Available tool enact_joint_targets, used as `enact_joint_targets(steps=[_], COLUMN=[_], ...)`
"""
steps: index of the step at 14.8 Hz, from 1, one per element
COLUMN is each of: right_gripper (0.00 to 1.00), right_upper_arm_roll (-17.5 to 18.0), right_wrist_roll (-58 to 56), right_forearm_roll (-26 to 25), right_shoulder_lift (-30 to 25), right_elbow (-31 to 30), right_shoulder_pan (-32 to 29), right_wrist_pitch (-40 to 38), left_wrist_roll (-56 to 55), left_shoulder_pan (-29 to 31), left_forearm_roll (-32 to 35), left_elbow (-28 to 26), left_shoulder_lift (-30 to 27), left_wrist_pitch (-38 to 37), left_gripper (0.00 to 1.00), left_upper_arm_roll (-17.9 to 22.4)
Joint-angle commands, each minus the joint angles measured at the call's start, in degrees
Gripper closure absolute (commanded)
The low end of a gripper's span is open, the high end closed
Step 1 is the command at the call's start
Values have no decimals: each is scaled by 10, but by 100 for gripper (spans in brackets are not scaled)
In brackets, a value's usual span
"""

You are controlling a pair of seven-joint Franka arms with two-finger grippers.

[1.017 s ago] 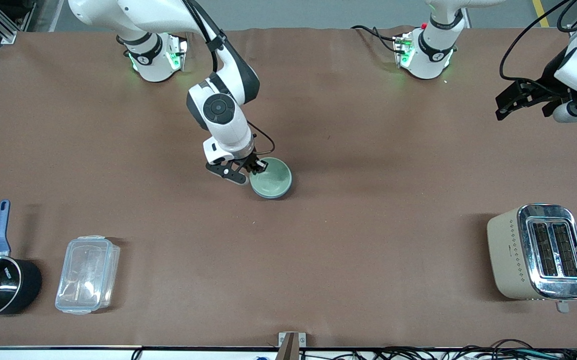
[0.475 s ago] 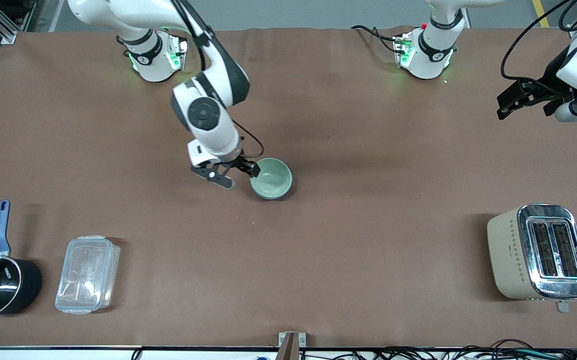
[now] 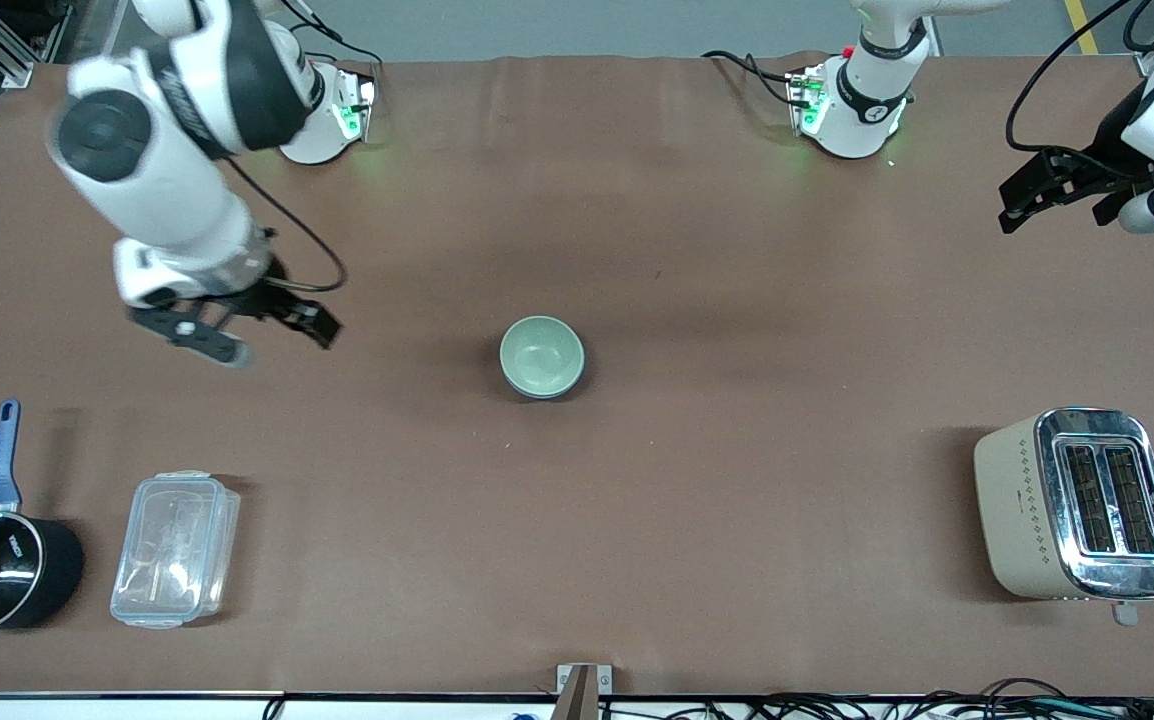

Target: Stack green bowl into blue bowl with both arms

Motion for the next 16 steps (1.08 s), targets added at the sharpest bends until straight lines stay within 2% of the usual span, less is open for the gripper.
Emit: enact_joint_targets(steps=[1, 5, 8, 11, 16], right_gripper=[0, 0, 0, 0, 0], right_upper_arm_roll=[14, 25, 109, 86, 84], right_wrist_roll=[-94, -233, -349, -369, -365], right_forearm_roll=[-14, -7, -2, 6, 31], right_shoulder_lift=[8, 8, -1, -21, -18], right_elbow=[78, 160, 207, 201, 196], right_shoulder_pan=[-73, -177, -308, -295, -291], right_wrist_pitch=[-64, -151, -240, -249, -231], left_wrist_roll=[8, 6, 4, 4, 4], left_shoulder_pan=[4, 2, 2, 2, 2], left_forearm_roll=[0, 0, 0, 1, 2], left_elbow=[-1, 2, 4, 17, 22], left_shoulder_lift=[-10, -6, -6, 2, 4], left_wrist_pitch=[-10, -10, -10, -10, -10], left_gripper=[0, 0, 0, 0, 0], left_upper_arm_roll=[0, -2, -3, -4, -4])
